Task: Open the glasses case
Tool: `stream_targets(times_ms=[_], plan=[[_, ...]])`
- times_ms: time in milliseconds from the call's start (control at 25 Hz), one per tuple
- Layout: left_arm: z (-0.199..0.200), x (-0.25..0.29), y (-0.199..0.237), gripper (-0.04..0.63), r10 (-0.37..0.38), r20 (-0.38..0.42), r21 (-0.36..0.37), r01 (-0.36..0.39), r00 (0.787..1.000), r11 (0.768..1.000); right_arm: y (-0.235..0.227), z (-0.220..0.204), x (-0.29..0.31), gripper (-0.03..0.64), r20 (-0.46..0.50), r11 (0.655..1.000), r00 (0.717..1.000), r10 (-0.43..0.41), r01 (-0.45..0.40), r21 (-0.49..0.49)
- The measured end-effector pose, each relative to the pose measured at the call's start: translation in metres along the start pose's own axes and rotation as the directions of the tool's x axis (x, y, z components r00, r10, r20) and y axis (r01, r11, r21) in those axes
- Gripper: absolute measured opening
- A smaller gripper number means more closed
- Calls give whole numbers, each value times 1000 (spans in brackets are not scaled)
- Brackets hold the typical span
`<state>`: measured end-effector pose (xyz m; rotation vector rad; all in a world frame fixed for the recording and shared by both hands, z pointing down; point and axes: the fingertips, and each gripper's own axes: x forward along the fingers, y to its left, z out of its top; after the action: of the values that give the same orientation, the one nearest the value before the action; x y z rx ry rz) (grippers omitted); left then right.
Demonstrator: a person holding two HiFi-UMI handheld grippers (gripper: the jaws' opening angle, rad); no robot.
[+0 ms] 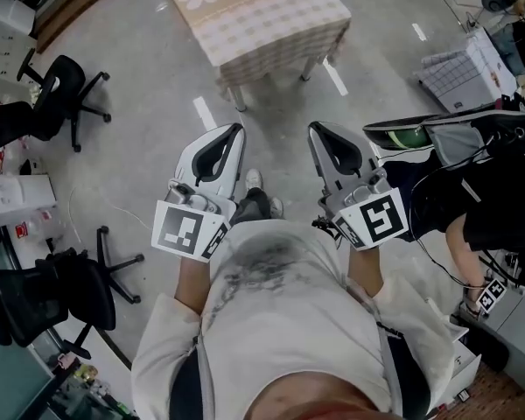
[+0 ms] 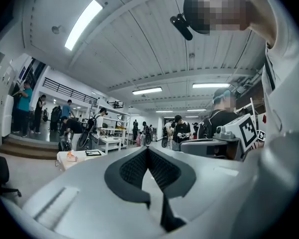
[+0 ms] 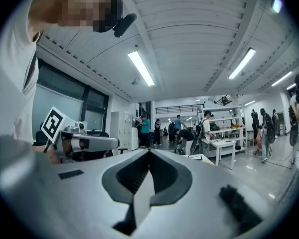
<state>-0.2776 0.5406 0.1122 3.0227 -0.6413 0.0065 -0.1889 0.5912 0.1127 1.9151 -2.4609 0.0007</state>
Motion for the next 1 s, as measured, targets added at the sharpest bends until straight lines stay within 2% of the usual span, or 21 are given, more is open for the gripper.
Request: stream_targets(times_ms=[560,800,1000], plan=[[9,67,79,5,-77,15,-4,77,997,997,-44,3,81,14,-35,997,997,-75,74,-18],[13,76,97,5,-115,27,-3,115,993,993,-49,5,97,14,-46,992,991,-123,122,-25],[10,106,110,5,-132,12,-15,132,991,991,-74,4,114,14,-64,990,988,-138,137,-21]])
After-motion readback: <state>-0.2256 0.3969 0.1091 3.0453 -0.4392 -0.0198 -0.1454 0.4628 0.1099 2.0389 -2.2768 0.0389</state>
